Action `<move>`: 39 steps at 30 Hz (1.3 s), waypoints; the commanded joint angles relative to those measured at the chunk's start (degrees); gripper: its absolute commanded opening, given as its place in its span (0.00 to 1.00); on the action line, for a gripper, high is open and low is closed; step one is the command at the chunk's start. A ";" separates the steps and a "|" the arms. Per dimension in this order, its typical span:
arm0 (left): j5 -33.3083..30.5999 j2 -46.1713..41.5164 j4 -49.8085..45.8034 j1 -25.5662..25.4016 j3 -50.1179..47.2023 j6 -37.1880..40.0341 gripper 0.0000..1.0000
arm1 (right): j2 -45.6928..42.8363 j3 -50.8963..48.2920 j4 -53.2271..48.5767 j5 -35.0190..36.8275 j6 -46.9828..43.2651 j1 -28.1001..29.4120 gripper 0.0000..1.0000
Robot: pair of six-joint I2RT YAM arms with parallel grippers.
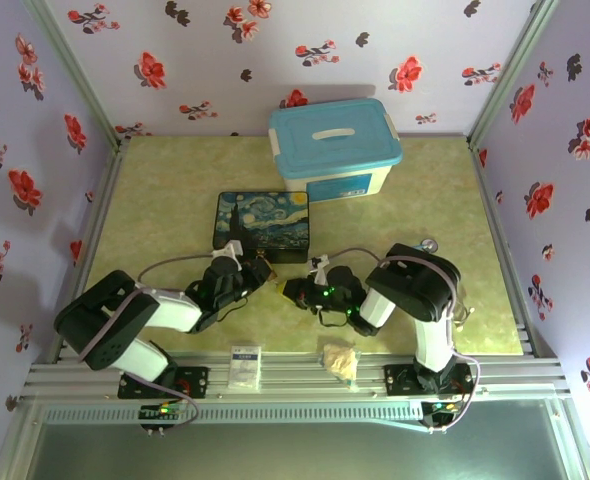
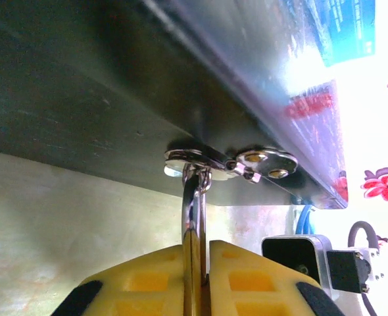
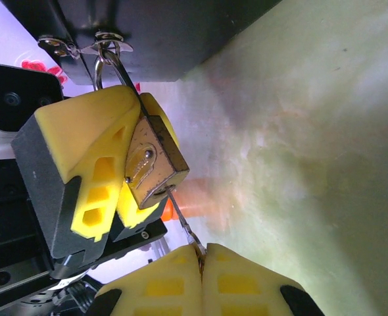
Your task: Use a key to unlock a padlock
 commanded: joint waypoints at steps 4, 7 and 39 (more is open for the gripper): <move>2.23 1.23 7.28 -0.15 -0.71 -0.81 0.00 | -3.69 1.91 3.01 -3.90 0.92 -1.43 0.00; 2.65 1.54 8.44 -0.15 -0.72 -0.99 0.00 | -3.09 2.19 3.07 -5.90 1.52 -1.98 0.00; 6.62 2.54 19.46 -0.33 -1.54 -5.24 0.00 | -0.59 4.61 3.01 -16.41 10.49 -9.11 0.00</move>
